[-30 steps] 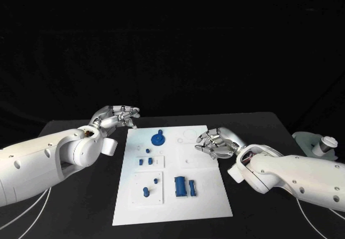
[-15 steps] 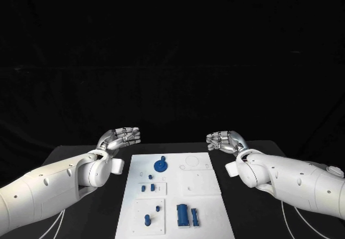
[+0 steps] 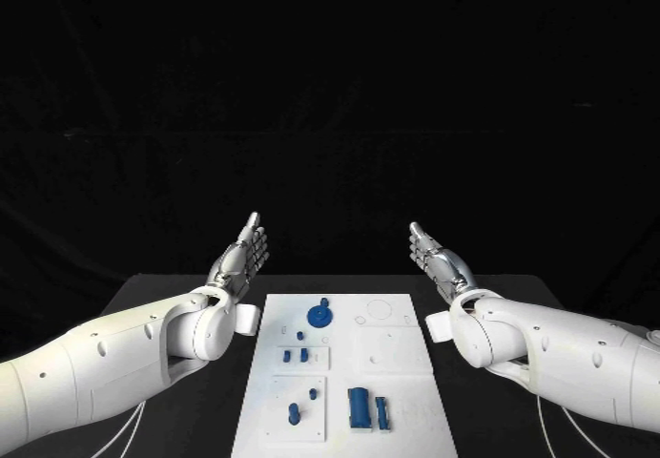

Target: Assemble the parts on the task board

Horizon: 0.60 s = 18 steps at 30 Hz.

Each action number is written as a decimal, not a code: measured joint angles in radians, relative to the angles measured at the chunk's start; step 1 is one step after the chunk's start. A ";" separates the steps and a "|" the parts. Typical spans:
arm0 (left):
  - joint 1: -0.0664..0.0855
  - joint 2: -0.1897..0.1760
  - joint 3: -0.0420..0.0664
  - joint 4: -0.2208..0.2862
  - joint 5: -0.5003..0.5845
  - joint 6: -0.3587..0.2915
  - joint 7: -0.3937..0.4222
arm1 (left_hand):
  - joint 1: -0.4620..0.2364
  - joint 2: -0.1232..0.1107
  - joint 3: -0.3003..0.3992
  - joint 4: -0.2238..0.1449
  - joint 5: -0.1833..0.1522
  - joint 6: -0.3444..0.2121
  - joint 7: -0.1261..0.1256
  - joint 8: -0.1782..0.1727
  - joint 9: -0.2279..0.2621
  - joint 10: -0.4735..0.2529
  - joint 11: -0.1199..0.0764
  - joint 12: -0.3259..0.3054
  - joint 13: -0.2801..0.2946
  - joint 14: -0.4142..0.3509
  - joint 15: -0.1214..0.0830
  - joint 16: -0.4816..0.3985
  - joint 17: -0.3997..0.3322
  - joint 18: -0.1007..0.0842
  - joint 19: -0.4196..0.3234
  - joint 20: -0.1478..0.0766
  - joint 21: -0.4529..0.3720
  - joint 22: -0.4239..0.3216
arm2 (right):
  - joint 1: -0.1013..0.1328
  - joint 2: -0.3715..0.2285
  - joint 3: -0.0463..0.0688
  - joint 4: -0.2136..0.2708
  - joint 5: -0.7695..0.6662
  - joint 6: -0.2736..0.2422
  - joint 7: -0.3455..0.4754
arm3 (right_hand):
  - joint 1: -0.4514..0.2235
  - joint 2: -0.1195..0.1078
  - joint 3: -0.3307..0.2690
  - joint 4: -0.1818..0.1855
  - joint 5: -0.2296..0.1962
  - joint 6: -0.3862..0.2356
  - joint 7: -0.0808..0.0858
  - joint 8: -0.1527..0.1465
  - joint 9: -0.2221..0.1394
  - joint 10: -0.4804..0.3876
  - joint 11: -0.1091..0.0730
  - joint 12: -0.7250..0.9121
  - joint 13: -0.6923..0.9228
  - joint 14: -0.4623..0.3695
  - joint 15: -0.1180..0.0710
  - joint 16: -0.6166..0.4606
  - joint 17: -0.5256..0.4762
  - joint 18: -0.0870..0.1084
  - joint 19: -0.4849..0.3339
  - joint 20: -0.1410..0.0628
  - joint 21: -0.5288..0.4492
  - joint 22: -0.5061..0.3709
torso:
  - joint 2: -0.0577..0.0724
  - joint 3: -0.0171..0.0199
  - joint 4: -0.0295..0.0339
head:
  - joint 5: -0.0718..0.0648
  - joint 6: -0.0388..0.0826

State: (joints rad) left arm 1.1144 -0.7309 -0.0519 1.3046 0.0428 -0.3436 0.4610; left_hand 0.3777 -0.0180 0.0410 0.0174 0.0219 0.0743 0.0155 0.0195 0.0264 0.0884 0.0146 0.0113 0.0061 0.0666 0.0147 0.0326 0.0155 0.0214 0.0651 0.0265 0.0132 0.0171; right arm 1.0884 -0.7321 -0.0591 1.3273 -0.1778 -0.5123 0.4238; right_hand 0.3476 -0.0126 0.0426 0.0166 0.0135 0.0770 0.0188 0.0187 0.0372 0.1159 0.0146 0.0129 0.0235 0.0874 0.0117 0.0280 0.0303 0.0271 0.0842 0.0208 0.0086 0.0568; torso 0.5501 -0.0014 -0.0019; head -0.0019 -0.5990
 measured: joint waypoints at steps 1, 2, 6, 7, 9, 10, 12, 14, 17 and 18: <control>-0.007 -0.005 0.005 0.024 -0.001 -0.021 0.001 | -0.055 0.003 -0.004 -0.004 -0.002 -0.011 -0.003 -0.001 -0.004 -0.013 -0.002 0.000 -0.001 -0.010 -0.003 -0.005 -0.002 0.000 -0.010 -0.004 -0.001 -0.003 | -0.005 -0.006 0.007 0.029 0.010 -0.015 0.004 | -0.054 0.002 -0.007 -0.002 0.000 -0.012 -0.003 0.000 -0.006 -0.018 -0.002 0.000 -0.004 -0.013 -0.003 -0.005 -0.005 -0.005 -0.013 -0.003 0.000 -0.009 | -0.001 0.0006 0.0006 | 0.000 0.000; -0.013 -0.010 0.009 0.049 -0.002 -0.043 0.003 | -0.105 0.005 -0.009 -0.008 -0.002 -0.021 -0.004 -0.006 -0.007 -0.025 -0.004 0.000 -0.001 -0.019 -0.005 -0.009 -0.004 0.000 -0.016 -0.009 -0.001 -0.005 | -0.009 -0.011 0.014 0.056 0.021 -0.031 0.008 | -0.100 0.003 -0.012 -0.004 0.000 -0.022 -0.005 -0.002 -0.011 -0.033 -0.004 -0.003 -0.007 -0.025 -0.003 -0.007 -0.009 -0.005 -0.024 -0.006 0.000 -0.016 | -0.002 0.0007 0.0008 | 0.001 0.000; -0.038 -0.026 0.028 0.145 -0.009 -0.147 0.010 | -0.241 0.012 -0.020 -0.012 -0.010 -0.044 -0.013 -0.011 -0.016 -0.053 -0.011 -0.005 -0.003 -0.040 -0.009 -0.019 -0.010 0.000 -0.038 -0.020 -0.005 -0.011 | -0.025 -0.029 0.038 0.153 0.069 -0.101 0.027 | -0.224 0.008 -0.024 -0.010 -0.004 -0.048 -0.014 -0.008 -0.024 -0.074 -0.009 -0.005 -0.015 -0.055 -0.009 -0.014 -0.020 -0.005 -0.053 -0.015 0.000 -0.037 | -0.005 0.0013 0.0014 | 0.002 -0.001; -0.043 -0.030 0.033 0.169 -0.011 -0.178 0.012 | -0.261 0.013 -0.025 -0.013 -0.010 -0.050 -0.013 -0.012 -0.018 -0.060 -0.011 -0.005 -0.003 -0.042 -0.011 -0.021 -0.011 0.000 -0.043 -0.020 -0.005 -0.012 | -0.028 -0.034 0.044 0.175 0.083 -0.121 0.033 | -0.243 0.009 -0.026 -0.013 -0.004 -0.051 -0.013 -0.012 -0.026 -0.079 -0.012 -0.005 -0.016 -0.060 -0.009 -0.014 -0.021 -0.005 -0.057 -0.016 -0.004 -0.040 | -0.005 0.0012 0.0015 | 0.002 -0.001; -0.049 -0.037 0.039 0.199 -0.014 -0.222 0.017 | -0.294 0.014 -0.027 -0.013 -0.014 -0.053 -0.011 -0.012 -0.021 -0.065 -0.013 -0.005 -0.004 -0.047 -0.012 -0.022 -0.012 0.000 -0.046 -0.022 -0.005 -0.013 | -0.031 -0.039 0.050 0.201 0.102 -0.149 0.041 | -0.272 0.010 -0.029 -0.015 -0.004 -0.056 -0.016 -0.012 -0.029 -0.089 -0.011 -0.005 -0.018 -0.064 -0.011 -0.020 -0.023 -0.005 -0.059 -0.017 -0.004 -0.045 | -0.005 0.0012 0.0017 | 0.002 -0.001; -0.053 -0.040 0.041 0.212 -0.016 -0.244 0.019 | -0.306 0.015 -0.027 -0.014 -0.015 -0.056 -0.014 -0.012 -0.021 -0.067 -0.015 -0.005 -0.004 -0.049 -0.011 -0.022 -0.012 0.000 -0.049 -0.025 -0.005 -0.014 | -0.033 -0.042 0.053 0.212 0.111 -0.161 0.045 | -0.283 0.010 -0.030 -0.013 -0.008 -0.057 -0.018 -0.012 -0.030 -0.089 -0.011 -0.005 -0.019 -0.068 -0.012 -0.021 -0.024 -0.005 -0.066 -0.017 -0.004 -0.046 | -0.005 0.0012 0.0018 | 0.002 -0.001; -0.059 -0.045 0.046 0.236 -0.019 -0.288 0.023 | -0.326 0.016 -0.030 -0.016 -0.015 -0.058 -0.016 -0.012 -0.023 -0.070 -0.011 -0.005 -0.004 -0.052 -0.014 -0.022 -0.012 0.000 -0.049 -0.025 -0.005 -0.014 | -0.036 -0.046 0.057 0.231 0.128 -0.187 0.053 | -0.299 0.011 -0.033 -0.014 -0.008 -0.061 -0.015 -0.012 -0.032 -0.097 -0.014 -0.005 -0.020 -0.070 -0.010 -0.021 -0.026 -0.005 -0.067 -0.019 -0.004 -0.049 | -0.006 0.0013 0.0019 | 0.002 -0.001; -0.062 -0.048 0.049 0.252 -0.022 -0.324 0.027 | -0.357 0.018 -0.035 -0.017 -0.015 -0.068 -0.014 -0.014 -0.024 -0.081 -0.014 -0.005 -0.005 -0.060 -0.015 -0.026 -0.013 -0.005 -0.057 -0.025 -0.008 -0.015 | -0.037 -0.047 0.058 0.239 0.142 -0.207 0.060 | -0.338 0.012 -0.037 -0.018 -0.008 -0.073 -0.018 -0.015 -0.035 -0.111 -0.015 -0.009 -0.021 -0.081 -0.011 -0.025 -0.028 -0.018 -0.080 -0.021 -0.004 -0.053 | -0.006 0.0014 0.0019 | 0.002 -0.001; -0.064 -0.049 0.051 0.261 -0.025 -0.359 0.031 | -0.372 0.018 -0.037 -0.018 -0.015 -0.069 -0.016 -0.016 -0.025 -0.085 -0.015 -0.005 -0.005 -0.063 -0.014 -0.026 -0.014 -0.015 -0.062 -0.026 -0.010 -0.016 | -0.038 -0.048 0.058 0.241 0.154 -0.223 0.066 | -0.340 0.012 -0.037 -0.018 -0.008 -0.073 -0.019 -0.015 -0.036 -0.111 -0.015 -0.009 -0.022 -0.082 -0.012 -0.025 -0.029 -0.020 -0.080 -0.021 -0.004 -0.055 | -0.006 0.0015 0.0019 | 0.002 -0.001; -0.064 -0.050 0.051 0.262 -0.026 -0.369 0.033 | -0.372 0.018 -0.037 -0.018 -0.015 -0.069 -0.015 -0.016 -0.025 -0.085 -0.015 -0.005 -0.005 -0.063 -0.014 -0.026 -0.014 -0.015 -0.062 -0.026 -0.010 -0.016 | -0.038 -0.048 0.058 0.241 0.158 -0.228 0.068 | -0.342 0.013 -0.037 -0.018 -0.008 -0.073 -0.019 -0.015 -0.036 -0.111 -0.015 -0.009 -0.022 -0.082 -0.012 -0.025 -0.029 -0.020 -0.080 -0.021 -0.004 -0.056 | -0.006 0.0015 0.0019 | 0.002 -0.001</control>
State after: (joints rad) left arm 1.0502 -0.7806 -0.0013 1.5666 0.0173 -0.7128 0.4936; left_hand 0.0053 0.0000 0.0041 -0.0001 0.0070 0.0053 0.0000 0.0033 0.0009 0.0037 0.0001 0.0065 0.0009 0.0037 0.0002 0.0067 0.0011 0.0062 0.0035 0.0001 0.0034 0.0010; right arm 1.0506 -0.7799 -0.0006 1.5680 -0.0195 -0.7406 0.4921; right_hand 0.0059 0.0004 0.0056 -0.0013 0.0052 0.0035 -0.0001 0.0032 0.0009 0.0053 0.0000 0.0035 0.0010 0.0050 -0.0003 0.0034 0.0009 0.0066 0.0045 0.0002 0.0048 0.0012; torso 0.5444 0.0001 0.0000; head -0.0001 -0.6000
